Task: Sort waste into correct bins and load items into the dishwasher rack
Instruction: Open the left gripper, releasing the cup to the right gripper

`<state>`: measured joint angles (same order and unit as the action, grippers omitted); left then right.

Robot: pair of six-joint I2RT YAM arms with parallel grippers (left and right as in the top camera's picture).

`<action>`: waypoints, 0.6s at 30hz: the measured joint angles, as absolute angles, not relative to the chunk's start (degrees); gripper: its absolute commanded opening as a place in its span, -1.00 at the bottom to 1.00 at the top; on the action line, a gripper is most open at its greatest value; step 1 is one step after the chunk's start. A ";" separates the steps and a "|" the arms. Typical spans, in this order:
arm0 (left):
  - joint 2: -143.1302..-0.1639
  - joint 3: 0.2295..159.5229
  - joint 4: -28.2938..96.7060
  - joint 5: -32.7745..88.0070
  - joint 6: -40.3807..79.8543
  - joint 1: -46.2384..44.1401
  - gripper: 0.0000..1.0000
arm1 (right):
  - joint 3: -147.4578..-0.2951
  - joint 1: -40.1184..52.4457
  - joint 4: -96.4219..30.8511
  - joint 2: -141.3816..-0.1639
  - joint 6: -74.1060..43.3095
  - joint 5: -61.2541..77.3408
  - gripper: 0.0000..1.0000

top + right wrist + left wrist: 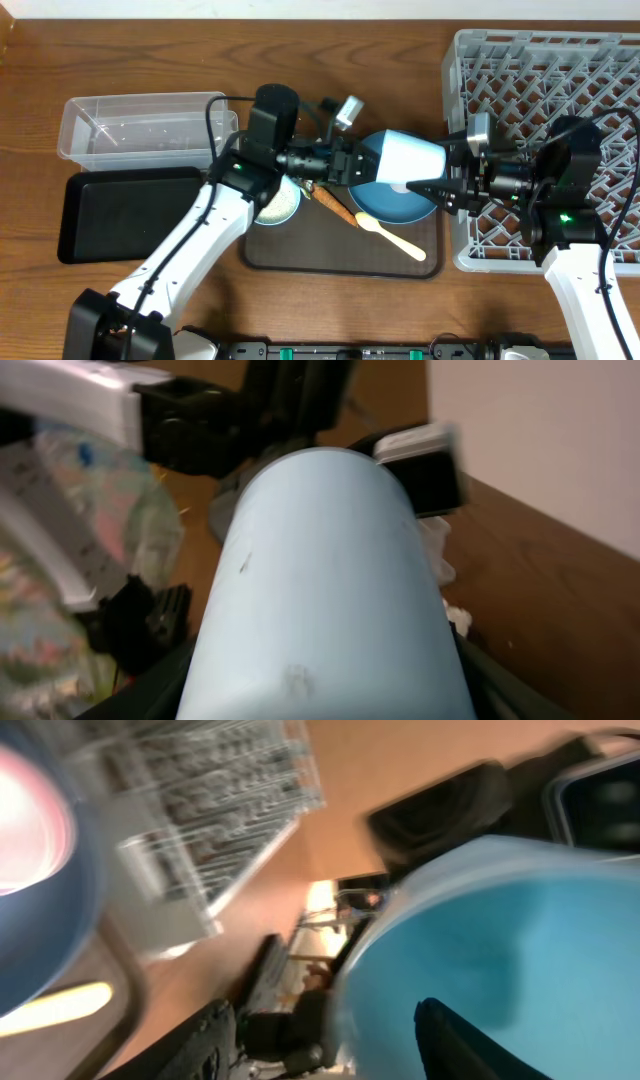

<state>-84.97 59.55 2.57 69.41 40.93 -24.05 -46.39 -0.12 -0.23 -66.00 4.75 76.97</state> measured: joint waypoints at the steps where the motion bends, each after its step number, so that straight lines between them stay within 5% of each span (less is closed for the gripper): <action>1: -84.97 59.66 6.55 67.77 38.68 -23.14 0.23 | -46.39 -0.12 -0.71 -66.00 3.53 75.29 -0.53; 18: -75.53 59.61 44.99 33.95 13.63 -4.21 0.33 | -47.55 -0.62 -26.33 -66.00 -2.61 36.75 -0.81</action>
